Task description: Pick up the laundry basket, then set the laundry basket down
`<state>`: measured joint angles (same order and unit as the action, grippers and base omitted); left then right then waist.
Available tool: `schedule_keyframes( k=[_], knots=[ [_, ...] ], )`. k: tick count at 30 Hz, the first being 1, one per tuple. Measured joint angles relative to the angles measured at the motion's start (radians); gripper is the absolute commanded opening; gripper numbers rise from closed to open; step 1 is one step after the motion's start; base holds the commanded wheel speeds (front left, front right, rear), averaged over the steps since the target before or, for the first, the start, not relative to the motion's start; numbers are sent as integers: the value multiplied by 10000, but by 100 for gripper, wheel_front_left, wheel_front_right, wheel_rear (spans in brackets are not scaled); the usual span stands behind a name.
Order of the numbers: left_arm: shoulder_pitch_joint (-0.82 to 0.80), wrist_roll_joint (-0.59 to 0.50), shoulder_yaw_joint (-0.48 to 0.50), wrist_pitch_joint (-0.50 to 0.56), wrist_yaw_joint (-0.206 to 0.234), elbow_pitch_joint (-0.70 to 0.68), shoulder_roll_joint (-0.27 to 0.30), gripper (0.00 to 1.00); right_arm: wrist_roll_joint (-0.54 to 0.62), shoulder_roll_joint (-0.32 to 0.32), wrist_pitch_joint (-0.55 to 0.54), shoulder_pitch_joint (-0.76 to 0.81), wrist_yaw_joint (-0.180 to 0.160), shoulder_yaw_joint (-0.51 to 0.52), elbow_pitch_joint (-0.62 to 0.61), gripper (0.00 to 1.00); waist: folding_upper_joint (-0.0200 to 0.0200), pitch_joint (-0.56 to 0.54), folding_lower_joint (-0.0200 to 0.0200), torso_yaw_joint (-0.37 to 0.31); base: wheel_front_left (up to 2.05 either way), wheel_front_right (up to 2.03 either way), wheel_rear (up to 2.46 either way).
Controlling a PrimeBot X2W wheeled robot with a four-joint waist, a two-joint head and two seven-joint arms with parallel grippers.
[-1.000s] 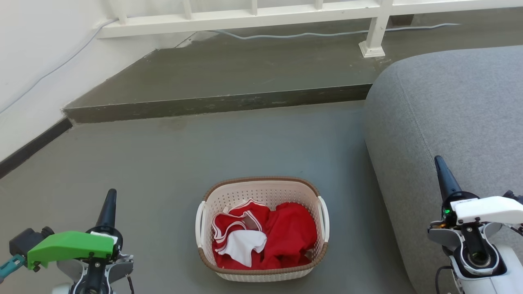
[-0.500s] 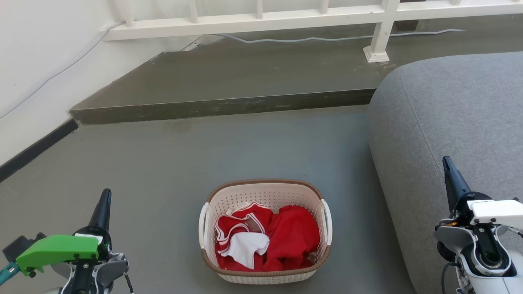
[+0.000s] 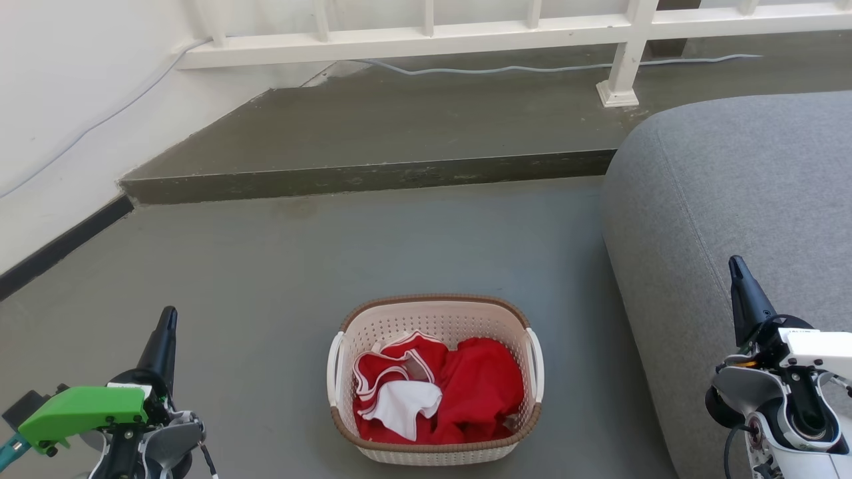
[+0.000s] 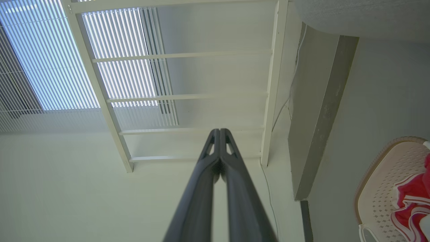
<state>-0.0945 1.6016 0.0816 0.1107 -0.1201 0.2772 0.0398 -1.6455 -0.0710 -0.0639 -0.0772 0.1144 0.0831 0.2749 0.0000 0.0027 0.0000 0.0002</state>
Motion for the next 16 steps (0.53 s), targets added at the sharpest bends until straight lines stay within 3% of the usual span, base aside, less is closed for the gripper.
schedule_keyframes(
  k=[16],
  knots=[
    [0,2,17,0,0,0,-21,0,0,2,0,0,0,10,38,0,0,0,0,-1,0,0,0]
  ],
)
